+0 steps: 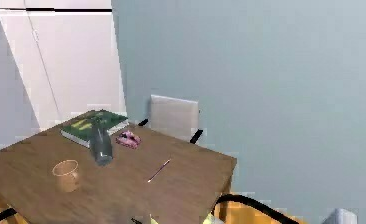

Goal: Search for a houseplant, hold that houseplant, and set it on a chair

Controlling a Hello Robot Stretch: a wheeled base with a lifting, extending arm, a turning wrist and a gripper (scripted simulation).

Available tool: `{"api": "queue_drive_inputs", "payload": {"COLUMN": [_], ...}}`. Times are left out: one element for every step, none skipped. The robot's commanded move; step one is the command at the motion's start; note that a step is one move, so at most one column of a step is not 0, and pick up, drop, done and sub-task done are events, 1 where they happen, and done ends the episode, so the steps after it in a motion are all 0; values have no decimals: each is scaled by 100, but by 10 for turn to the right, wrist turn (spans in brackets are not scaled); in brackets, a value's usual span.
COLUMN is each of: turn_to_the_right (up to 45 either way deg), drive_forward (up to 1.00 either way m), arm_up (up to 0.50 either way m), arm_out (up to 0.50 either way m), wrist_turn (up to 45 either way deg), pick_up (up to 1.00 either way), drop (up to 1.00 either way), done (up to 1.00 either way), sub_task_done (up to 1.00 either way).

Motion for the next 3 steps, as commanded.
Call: {"api": "queue_drive_inputs", "payload": {"turn_to_the_right": [450, 450, 90], "drive_forward": [0, 0, 0], "arm_up": [0, 0, 0], "arm_out": [0, 0, 0], "wrist_turn": [0, 0, 0], "pick_up": [0, 0, 0], "drop": [0, 0, 0], "done": [0, 0, 0], "sub_task_done": [0, 0, 0]}}
